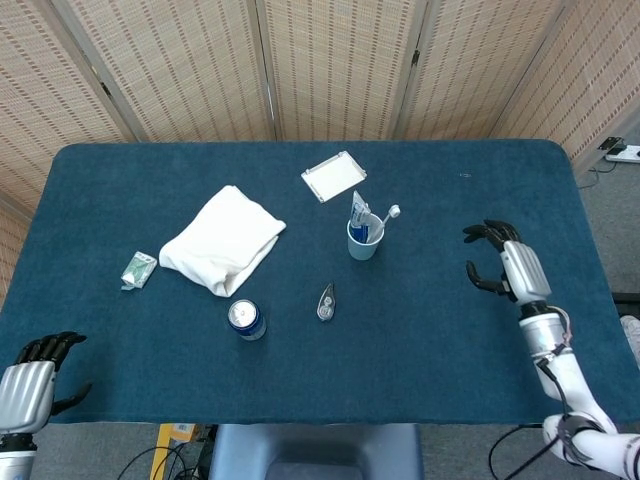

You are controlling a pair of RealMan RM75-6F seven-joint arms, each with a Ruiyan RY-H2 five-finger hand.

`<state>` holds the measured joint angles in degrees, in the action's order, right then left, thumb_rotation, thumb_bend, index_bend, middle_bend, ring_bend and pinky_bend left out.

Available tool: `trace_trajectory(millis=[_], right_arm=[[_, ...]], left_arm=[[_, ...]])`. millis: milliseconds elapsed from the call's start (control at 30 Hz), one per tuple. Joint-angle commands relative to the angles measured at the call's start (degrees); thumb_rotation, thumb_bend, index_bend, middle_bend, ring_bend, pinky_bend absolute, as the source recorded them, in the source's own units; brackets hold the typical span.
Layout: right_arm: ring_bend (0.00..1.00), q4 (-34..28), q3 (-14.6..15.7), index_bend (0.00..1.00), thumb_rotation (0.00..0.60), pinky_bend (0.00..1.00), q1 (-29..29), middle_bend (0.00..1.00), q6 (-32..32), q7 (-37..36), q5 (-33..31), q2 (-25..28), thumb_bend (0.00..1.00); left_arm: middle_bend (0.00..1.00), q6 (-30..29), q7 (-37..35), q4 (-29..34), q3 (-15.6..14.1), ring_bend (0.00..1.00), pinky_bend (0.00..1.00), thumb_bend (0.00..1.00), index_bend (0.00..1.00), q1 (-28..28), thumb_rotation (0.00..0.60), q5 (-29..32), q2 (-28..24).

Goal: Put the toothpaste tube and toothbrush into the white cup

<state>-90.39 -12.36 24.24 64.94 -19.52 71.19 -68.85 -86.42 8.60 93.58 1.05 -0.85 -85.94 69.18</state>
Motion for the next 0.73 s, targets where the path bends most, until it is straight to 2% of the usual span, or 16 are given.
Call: trace_trajectory(millis=[33,267,467,733], right_arm=[[0.13,-6.1,4.3,0.29,0.600,0.09,-5.1,0.36,1.6,2.8,2.4,5.7,0.38],[0.13,-6.7,8.6,0.29,0.600,0.09,-12.4,0.32,14.1,5.1,11.5,5.7,0.38],[0.11,-4.7,10.6,0.28,0.600,0.09,-17.5,0.29,22.3,8.9,15.0,3.0,0.38],[0.09,-5.6,12.6,0.23,0.600,0.09,-21.8,0.26,24.8,6.8,14.8,4.2,0.38]], left_arm=[[0.26,-0.3,0.1,0.6,0.3,0.22,0.23,0.27,0.28,-0.1,0.600,0.2,0.5],[0.26,-1.3,2.1,1.6,0.7,0.22,0.23,0.27,0.28,-0.4,0.600,-0.7,1.6],[0.26,-1.7,2.8,2.4,1.3,0.22,0.23,0.27,0.28,-0.8,0.600,-0.5,2.0],[0.26,-2.1,4.1,3.2,1.8,0.22,0.23,0.27,0.28,-1.0,0.600,0.0,2.8]])
